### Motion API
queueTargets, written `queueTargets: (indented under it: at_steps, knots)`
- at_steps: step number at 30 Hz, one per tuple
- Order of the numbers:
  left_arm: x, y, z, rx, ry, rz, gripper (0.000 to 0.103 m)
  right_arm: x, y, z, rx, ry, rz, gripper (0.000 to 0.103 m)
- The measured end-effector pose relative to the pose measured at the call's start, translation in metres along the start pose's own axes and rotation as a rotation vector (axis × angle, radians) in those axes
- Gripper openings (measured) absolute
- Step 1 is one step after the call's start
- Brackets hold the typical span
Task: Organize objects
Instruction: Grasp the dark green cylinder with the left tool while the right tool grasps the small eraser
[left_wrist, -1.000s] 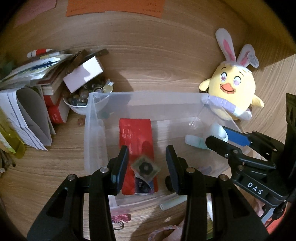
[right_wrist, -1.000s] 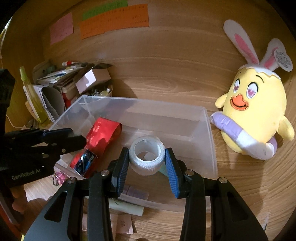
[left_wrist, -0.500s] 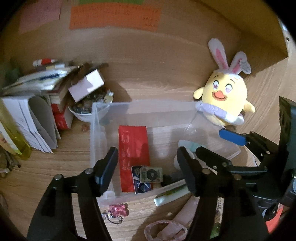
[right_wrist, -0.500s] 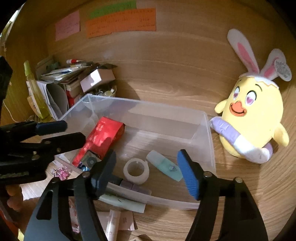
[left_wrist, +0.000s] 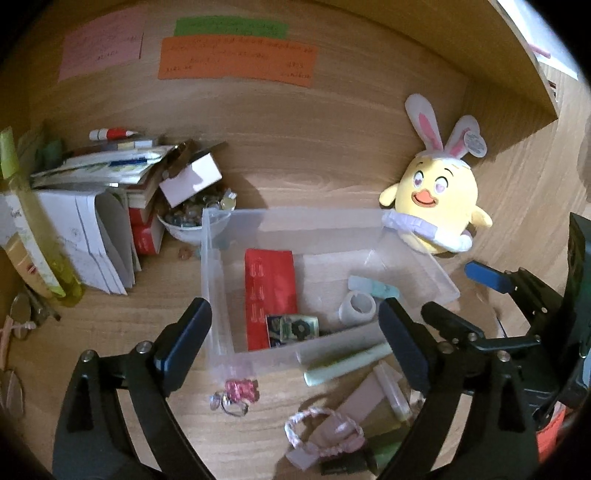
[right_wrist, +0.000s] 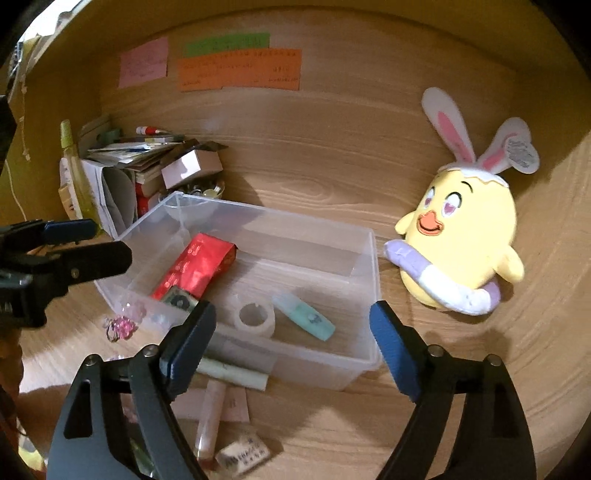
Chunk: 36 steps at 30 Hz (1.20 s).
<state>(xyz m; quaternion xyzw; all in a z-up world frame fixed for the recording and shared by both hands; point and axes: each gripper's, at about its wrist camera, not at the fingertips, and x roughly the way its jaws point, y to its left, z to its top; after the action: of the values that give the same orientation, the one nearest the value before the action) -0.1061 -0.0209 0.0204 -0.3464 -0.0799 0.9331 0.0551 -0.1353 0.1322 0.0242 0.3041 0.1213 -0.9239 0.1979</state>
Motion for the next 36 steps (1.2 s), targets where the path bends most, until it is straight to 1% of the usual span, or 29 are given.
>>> queueTargets:
  at_steps: [2, 6, 10, 14, 19, 20, 22, 25, 31, 33, 34, 36]
  knots:
    - [-0.003, 0.0, -0.004, -0.004, 0.009, -0.008, 0.093, -0.005, -0.002, -0.004, 0.003, -0.002, 0.0, 0.083]
    - [-0.01, -0.003, -0.014, 0.013, 0.019, 0.004, 0.094, -0.013, -0.004, -0.015, 0.006, 0.007, 0.002, 0.083]
    - [-0.012, -0.006, -0.025, 0.013, 0.04, -0.01, 0.094, -0.015, -0.005, -0.029, 0.006, 0.034, 0.001, 0.083]
    - [-0.011, -0.014, -0.038, 0.033, 0.054, 0.009, 0.095, -0.013, -0.006, -0.046, 0.017, 0.077, -0.006, 0.083]
    - [-0.005, -0.024, -0.053, 0.051, 0.099, -0.012, 0.096, -0.007, -0.007, -0.071, 0.052, 0.151, 0.032, 0.083]
    - [-0.005, -0.026, -0.057, 0.055, 0.104, -0.011, 0.096, -0.004, -0.006, -0.077, 0.059, 0.176, 0.049, 0.083]
    - [-0.005, -0.031, -0.063, 0.075, 0.106, 0.001, 0.096, -0.001, -0.006, -0.083, 0.07, 0.2, 0.067, 0.083]
    - [-0.002, -0.035, -0.071, 0.087, 0.128, 0.011, 0.096, 0.003, -0.005, -0.089, 0.071, 0.225, 0.079, 0.081]
    - [-0.002, -0.035, -0.084, 0.056, 0.165, -0.029, 0.096, 0.003, 0.002, -0.094, 0.031, 0.238, 0.095, 0.081]
    - [-0.003, -0.037, -0.087, 0.052, 0.169, -0.035, 0.096, 0.007, 0.004, -0.095, 0.023, 0.251, 0.089, 0.074]
    - [-0.004, -0.038, -0.088, 0.053, 0.171, -0.038, 0.096, 0.01, 0.004, -0.094, 0.026, 0.257, 0.096, 0.073]
    - [-0.006, -0.041, -0.091, 0.06, 0.175, -0.042, 0.096, 0.012, 0.003, -0.094, 0.041, 0.258, 0.118, 0.069]
